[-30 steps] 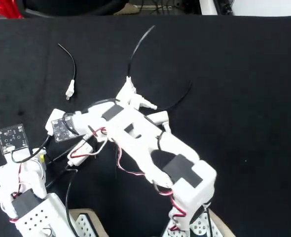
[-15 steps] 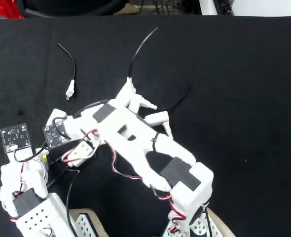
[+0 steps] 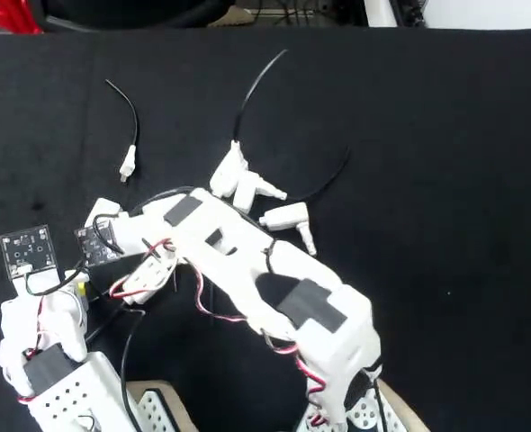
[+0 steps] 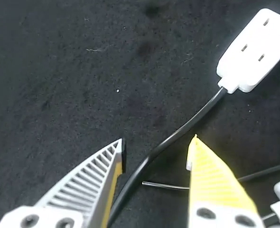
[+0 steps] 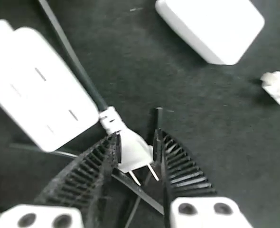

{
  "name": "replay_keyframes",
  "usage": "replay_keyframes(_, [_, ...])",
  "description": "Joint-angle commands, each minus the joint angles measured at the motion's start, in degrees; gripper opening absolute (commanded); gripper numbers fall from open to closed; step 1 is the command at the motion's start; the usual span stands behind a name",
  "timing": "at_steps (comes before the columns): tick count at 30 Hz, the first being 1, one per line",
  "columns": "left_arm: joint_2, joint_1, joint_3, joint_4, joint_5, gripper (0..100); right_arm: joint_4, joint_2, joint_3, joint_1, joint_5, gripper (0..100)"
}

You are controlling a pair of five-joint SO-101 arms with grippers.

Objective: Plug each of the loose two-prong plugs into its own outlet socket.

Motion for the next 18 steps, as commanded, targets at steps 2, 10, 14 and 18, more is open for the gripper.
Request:
replay_keyframes(2, [-0.3, 0.7, -0.3, -1.1, -0.4, 22, 9.4, 2.8, -7.1, -0.6, 2.7, 13.0])
replay_keyframes(10, [-0.3, 0.7, -0.2, -1.1, -0.4, 22, 14.3, 5.8, -11.3, 0.0, 5.2, 12.7])
replay_keyframes(14, [-0.3, 0.7, -0.2, -1.1, -0.4, 22, 15.5, 6.3, -11.0, 0.4, 7.3, 12.7])
replay_keyframes(18, [-0.3, 0.7, -0.2, -1.1, -0.4, 22, 21.5, 7.3, -11.5, 0.4, 13.0, 13.0])
